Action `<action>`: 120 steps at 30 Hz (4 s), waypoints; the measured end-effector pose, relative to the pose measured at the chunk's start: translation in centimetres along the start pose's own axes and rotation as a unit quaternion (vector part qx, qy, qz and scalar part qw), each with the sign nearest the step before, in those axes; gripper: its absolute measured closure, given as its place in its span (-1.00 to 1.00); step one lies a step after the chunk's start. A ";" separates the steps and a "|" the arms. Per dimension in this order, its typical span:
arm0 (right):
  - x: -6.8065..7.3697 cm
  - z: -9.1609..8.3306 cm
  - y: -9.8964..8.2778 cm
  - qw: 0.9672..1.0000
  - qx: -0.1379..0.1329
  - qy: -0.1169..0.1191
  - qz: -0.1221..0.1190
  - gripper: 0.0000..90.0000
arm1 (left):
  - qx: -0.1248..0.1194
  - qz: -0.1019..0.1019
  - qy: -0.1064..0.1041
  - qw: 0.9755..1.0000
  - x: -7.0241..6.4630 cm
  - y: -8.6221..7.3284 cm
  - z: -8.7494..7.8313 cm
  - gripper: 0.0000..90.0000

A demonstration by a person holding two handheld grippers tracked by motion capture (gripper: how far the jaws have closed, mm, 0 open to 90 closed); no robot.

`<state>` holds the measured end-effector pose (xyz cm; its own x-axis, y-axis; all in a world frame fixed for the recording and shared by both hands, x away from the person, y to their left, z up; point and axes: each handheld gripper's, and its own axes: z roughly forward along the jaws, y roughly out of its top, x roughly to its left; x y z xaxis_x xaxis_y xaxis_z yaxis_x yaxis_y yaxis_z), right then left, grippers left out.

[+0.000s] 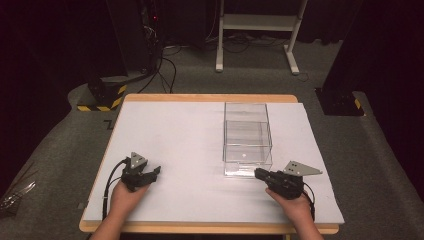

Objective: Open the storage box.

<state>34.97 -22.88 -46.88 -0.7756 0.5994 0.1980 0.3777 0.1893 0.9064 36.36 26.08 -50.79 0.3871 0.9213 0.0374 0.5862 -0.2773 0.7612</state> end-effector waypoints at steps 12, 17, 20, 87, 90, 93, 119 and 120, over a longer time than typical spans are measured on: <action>0.8 -0.8 -0.7 1.000 0.000 0.010 -0.007 0.85 | -0.002 0.003 0.003 1.000 -0.1 0.0 0.0 -0.12; 1.1 -1.4 -0.8 1.000 0.003 0.011 -0.008 0.85 | -0.002 0.007 0.006 1.000 -0.1 0.0 0.0 -0.12; 1.3 -1.7 -1.0 1.000 0.005 0.013 -0.011 0.86 | -0.003 0.006 0.006 1.000 -0.2 0.0 0.0 -0.12; 4.1 -4.3 -3.4 0.999 0.000 0.037 -0.026 0.89 | 0.001 -0.006 -0.006 1.000 0.2 0.0 0.1 -0.12; 4.2 -4.3 -3.5 0.999 -0.001 0.035 -0.026 0.88 | 0.002 -0.007 -0.007 1.000 0.2 0.1 0.1 -0.12; 4.2 -4.4 -3.5 0.999 0.000 0.030 -0.030 0.85 | 0.002 -0.007 -0.007 1.000 0.2 0.1 0.1 -0.12; 3.5 -6.4 -2.2 0.998 -0.055 -0.002 -0.029 0.80 | 0.001 -0.007 -0.007 1.000 0.2 0.1 0.1 -0.13; 3.4 -6.4 -2.1 0.998 -0.057 -0.004 -0.029 0.80 | 0.001 -0.007 -0.007 1.000 0.1 0.1 0.1 -0.13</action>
<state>28.32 -26.20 -45.70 -0.7902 0.5962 0.1420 0.2720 0.1335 0.9530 36.54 26.16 -50.81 0.3888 0.9212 0.0177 0.5934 -0.2651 0.7600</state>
